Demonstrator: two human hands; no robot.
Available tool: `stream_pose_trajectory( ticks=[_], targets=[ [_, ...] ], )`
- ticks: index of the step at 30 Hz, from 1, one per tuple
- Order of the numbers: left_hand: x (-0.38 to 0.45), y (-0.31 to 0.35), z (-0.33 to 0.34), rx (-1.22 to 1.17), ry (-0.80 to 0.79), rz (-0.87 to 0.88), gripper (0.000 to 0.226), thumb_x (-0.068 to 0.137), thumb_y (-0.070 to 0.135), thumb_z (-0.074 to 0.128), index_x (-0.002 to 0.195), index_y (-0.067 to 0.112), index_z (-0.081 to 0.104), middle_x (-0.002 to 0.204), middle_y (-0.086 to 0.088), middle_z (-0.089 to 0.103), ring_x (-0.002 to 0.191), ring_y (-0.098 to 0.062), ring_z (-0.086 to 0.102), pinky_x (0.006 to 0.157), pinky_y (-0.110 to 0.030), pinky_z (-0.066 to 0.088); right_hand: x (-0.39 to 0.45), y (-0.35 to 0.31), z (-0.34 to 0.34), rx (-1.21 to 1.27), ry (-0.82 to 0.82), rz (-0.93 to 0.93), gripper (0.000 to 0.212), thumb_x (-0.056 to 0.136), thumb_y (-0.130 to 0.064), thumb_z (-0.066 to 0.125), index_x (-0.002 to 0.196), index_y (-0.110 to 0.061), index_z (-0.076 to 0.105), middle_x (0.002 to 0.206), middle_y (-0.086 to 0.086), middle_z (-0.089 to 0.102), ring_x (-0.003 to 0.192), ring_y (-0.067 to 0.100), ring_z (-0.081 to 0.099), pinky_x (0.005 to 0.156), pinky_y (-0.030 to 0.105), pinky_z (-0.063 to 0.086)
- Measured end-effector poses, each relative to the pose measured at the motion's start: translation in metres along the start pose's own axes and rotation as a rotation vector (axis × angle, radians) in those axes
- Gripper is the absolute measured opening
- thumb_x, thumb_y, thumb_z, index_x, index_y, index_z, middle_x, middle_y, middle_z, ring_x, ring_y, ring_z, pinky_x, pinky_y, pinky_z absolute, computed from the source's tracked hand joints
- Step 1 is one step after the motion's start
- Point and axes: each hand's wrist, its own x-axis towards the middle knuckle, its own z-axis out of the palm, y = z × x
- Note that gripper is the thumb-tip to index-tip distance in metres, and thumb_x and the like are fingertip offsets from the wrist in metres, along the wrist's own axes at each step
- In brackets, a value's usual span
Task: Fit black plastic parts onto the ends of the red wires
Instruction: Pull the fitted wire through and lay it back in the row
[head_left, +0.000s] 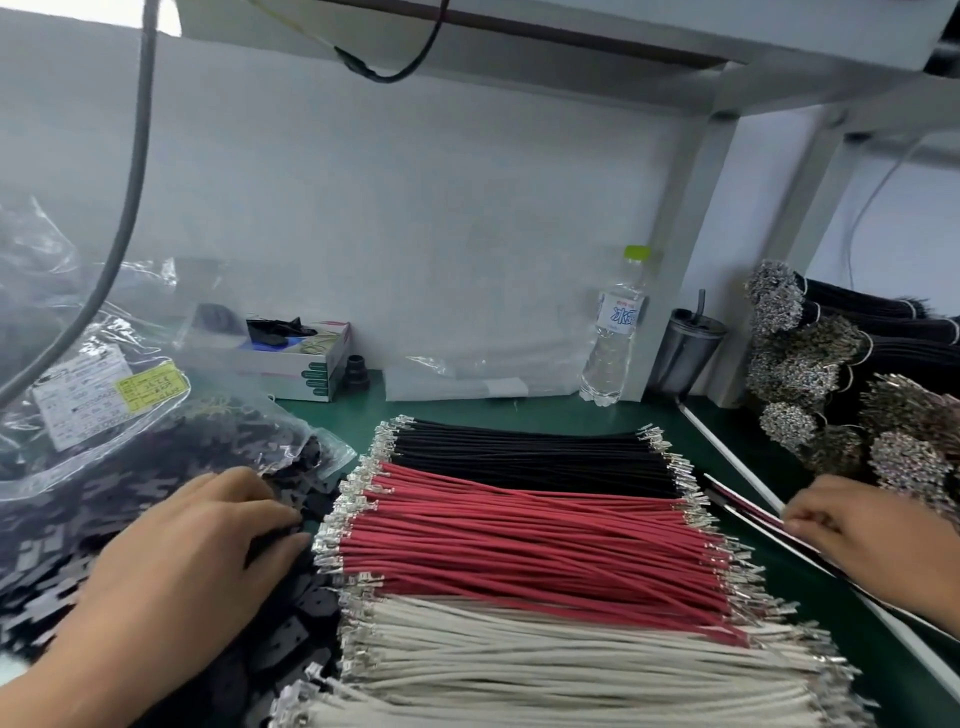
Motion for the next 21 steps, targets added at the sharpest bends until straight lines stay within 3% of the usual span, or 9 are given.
stream_pose_trajectory(
  ticks=[3, 7, 9, 11, 13, 15, 17, 21],
  targets=[
    [0.000, 0.007, -0.008, 0.011, -0.034, -0.015, 0.010, 0.076, 0.038, 0.086, 0.085, 0.039, 0.081, 0.086, 0.027, 0.056, 0.080, -0.010, 0.064, 0.059, -0.035, 0.058, -0.006, -0.023, -0.014, 0.047, 0.081, -0.025, 0.035, 0.084, -0.031, 0.078, 0.072, -0.059, 0.061, 0.086, -0.022, 0.061, 0.076, 0.001, 0.061, 0.067, 0.035, 0.054],
    [0.000, 0.008, -0.006, 0.071, -0.051, -0.006, 0.021, 0.075, 0.023, 0.086, 0.092, 0.036, 0.083, 0.089, 0.024, 0.064, 0.086, -0.014, 0.066, 0.062, -0.038, 0.061, -0.008, -0.126, -0.058, 0.153, 0.191, -0.143, 0.006, 0.089, -0.057, 0.058, 0.088, -0.055, 0.064, 0.103, -0.035, 0.060, 0.090, -0.008, 0.060, 0.069, 0.021, 0.048],
    [0.000, 0.006, -0.005, 0.078, -0.051, 0.011, 0.022, 0.079, 0.023, 0.075, 0.095, 0.035, 0.083, 0.091, 0.026, 0.065, 0.089, -0.015, 0.063, 0.066, -0.041, 0.061, -0.003, -0.186, -0.071, 0.276, 0.143, -0.287, 0.015, 0.091, -0.058, 0.058, 0.096, -0.049, 0.070, 0.100, -0.035, 0.063, 0.093, -0.011, 0.060, 0.076, 0.017, 0.046],
    [0.000, 0.007, -0.006, 0.065, -0.046, 0.009, 0.030, 0.077, 0.022, 0.066, 0.098, 0.035, 0.082, 0.092, 0.028, 0.063, 0.092, -0.015, 0.063, 0.068, -0.043, 0.061, 0.012, -0.233, -0.065, 0.359, 0.044, -0.418, 0.014, 0.088, -0.045, 0.064, 0.098, -0.043, 0.075, 0.096, -0.027, 0.068, 0.091, -0.007, 0.062, 0.081, 0.024, 0.050],
    [-0.001, 0.009, -0.007, 0.062, -0.033, 0.003, 0.038, 0.072, 0.020, 0.062, 0.100, 0.035, 0.082, 0.092, 0.026, 0.062, 0.094, -0.016, 0.065, 0.068, -0.042, 0.061, 0.030, -0.271, -0.053, 0.367, -0.030, -0.455, 0.020, 0.092, -0.034, 0.067, 0.109, -0.038, 0.075, 0.105, -0.019, 0.070, 0.098, -0.001, 0.062, 0.090, 0.032, 0.051],
    [-0.001, 0.010, -0.008, 0.064, -0.043, -0.012, 0.045, 0.067, 0.015, 0.061, 0.101, 0.036, 0.082, 0.091, 0.025, 0.060, 0.095, -0.014, 0.066, 0.068, -0.039, 0.061, 0.046, -0.296, -0.035, 0.341, -0.089, -0.443, 0.030, 0.096, -0.035, 0.062, 0.125, -0.036, 0.068, 0.121, -0.014, 0.067, 0.113, 0.008, 0.060, 0.100, 0.035, 0.048],
    [0.000, 0.007, -0.008, 0.063, -0.077, -0.040, 0.044, 0.065, 0.008, 0.069, 0.097, 0.035, 0.082, 0.091, 0.024, 0.059, 0.096, -0.014, 0.065, 0.071, -0.034, 0.058, 0.054, -0.309, -0.021, 0.287, -0.108, -0.454, 0.034, 0.096, -0.038, 0.063, 0.130, -0.035, 0.064, 0.120, -0.012, 0.064, 0.115, 0.013, 0.058, 0.097, 0.034, 0.047],
    [0.000, 0.007, -0.009, 0.035, -0.091, -0.061, 0.033, 0.067, 0.003, 0.082, 0.082, 0.032, 0.083, 0.089, 0.020, 0.066, 0.089, -0.016, 0.069, 0.071, -0.027, 0.049, 0.059, -0.314, -0.012, 0.221, -0.028, -0.486, 0.014, 0.090, -0.036, 0.072, 0.104, -0.035, 0.073, 0.096, -0.017, 0.060, 0.099, 0.010, 0.060, 0.080, 0.028, 0.045]
  ],
)
